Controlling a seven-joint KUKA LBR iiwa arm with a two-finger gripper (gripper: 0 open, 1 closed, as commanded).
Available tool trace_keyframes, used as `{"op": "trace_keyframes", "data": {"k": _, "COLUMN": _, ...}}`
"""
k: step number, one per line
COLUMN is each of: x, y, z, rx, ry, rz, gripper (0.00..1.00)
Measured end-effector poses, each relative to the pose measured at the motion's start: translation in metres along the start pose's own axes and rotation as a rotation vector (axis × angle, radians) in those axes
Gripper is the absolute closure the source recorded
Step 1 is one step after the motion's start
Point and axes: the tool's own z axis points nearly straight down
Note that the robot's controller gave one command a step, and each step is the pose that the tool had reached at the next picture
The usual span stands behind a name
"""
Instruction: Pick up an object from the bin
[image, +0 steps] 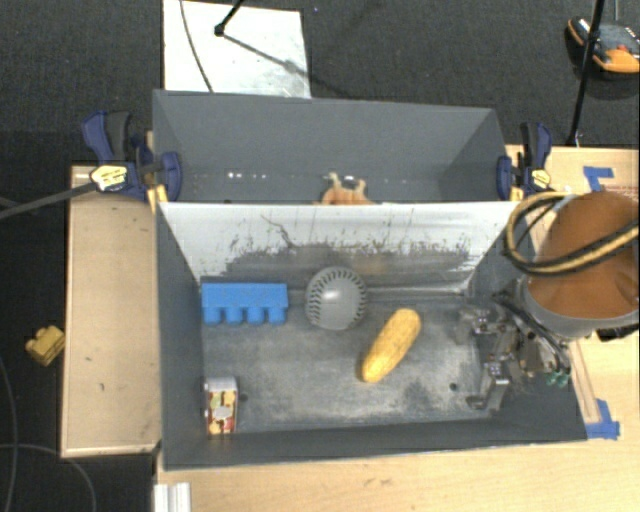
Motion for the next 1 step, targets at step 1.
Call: {"op": "trace_keyframes", "data": {"k": 1, "x": -0.0016, "y": 0.0002, "z": -0.0044, "rx": 0.002, "ry": -0.008, "rz": -0.004, "gripper": 0.00}}
